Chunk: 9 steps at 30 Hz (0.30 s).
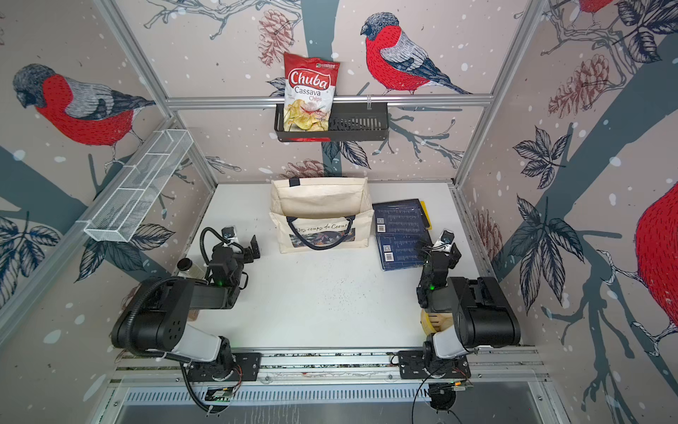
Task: Take out the books from the canvas bag
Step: Reset both arms
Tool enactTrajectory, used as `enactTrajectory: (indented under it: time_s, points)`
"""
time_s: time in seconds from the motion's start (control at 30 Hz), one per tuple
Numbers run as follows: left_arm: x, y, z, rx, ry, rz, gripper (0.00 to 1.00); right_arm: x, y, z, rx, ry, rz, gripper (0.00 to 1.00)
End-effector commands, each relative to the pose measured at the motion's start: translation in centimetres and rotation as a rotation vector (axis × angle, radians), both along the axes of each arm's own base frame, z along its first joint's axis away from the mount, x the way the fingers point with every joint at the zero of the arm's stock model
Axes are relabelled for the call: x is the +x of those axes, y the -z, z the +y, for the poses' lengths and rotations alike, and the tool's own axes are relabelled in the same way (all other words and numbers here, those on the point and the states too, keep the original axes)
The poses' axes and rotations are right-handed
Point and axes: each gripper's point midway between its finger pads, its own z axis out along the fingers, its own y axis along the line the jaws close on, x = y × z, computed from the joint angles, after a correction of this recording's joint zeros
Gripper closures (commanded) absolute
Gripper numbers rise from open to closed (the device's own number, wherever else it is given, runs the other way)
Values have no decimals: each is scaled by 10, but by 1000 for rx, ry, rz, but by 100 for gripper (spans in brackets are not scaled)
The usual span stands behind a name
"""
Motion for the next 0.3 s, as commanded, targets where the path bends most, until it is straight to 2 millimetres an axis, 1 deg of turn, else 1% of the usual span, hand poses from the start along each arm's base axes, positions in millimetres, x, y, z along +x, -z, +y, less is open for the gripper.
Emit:
enactTrajectory:
  time_s: [0.0, 0.27]
  points:
    - [3, -13, -1, -13, 4, -54, 2, 1, -4, 1, 13, -4, -18, 0]
    - [3, -13, -1, -13, 3, -55, 2, 1, -3, 1, 14, -2, -16, 0]
